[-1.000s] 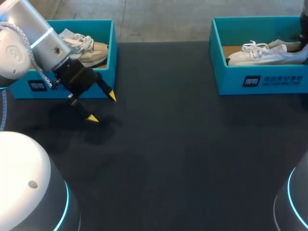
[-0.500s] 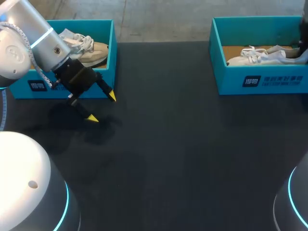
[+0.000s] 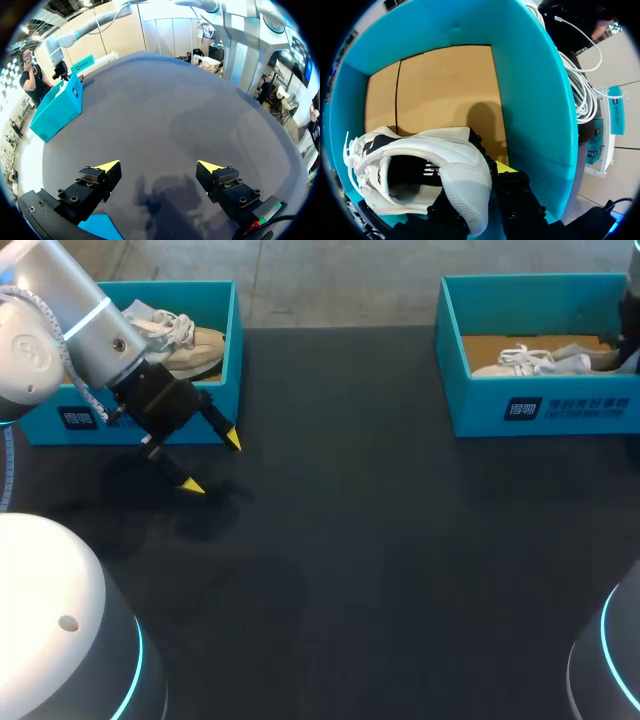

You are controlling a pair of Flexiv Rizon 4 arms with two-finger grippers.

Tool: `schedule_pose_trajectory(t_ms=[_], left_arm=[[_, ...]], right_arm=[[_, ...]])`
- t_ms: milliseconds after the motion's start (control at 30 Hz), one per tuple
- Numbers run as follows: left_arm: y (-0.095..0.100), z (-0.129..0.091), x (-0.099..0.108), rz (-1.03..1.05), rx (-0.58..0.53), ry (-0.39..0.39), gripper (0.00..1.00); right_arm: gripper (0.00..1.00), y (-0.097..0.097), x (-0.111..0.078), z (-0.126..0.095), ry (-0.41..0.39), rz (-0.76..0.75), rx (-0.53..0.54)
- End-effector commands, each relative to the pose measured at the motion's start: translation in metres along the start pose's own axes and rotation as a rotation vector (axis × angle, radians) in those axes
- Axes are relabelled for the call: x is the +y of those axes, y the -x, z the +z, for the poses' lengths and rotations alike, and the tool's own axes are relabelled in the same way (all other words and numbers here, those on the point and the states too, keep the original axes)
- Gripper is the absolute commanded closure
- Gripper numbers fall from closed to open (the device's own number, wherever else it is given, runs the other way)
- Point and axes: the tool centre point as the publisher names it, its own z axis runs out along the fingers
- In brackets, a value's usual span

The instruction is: Take the shoe out of the shoebox, open the shoe tongue, remove and reinsert the insole, then place the shoe into the shoebox

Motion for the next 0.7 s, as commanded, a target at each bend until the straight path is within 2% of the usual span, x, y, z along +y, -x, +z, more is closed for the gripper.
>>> schedule_pose_trajectory(t_ms=[33,700], left_arm=[[-0.001,0.000,0.000,0.000,0.000,0.003,0.00],[-0.001,0.000,0.000,0.000,0.000,0.003,0.00]], right_arm=[[1.00,0.000,0.001,0.004,-0.003,-0.001,0.008],[1.00,0.003,-0.001,0.024,-0.036,-0.022,0.059]])
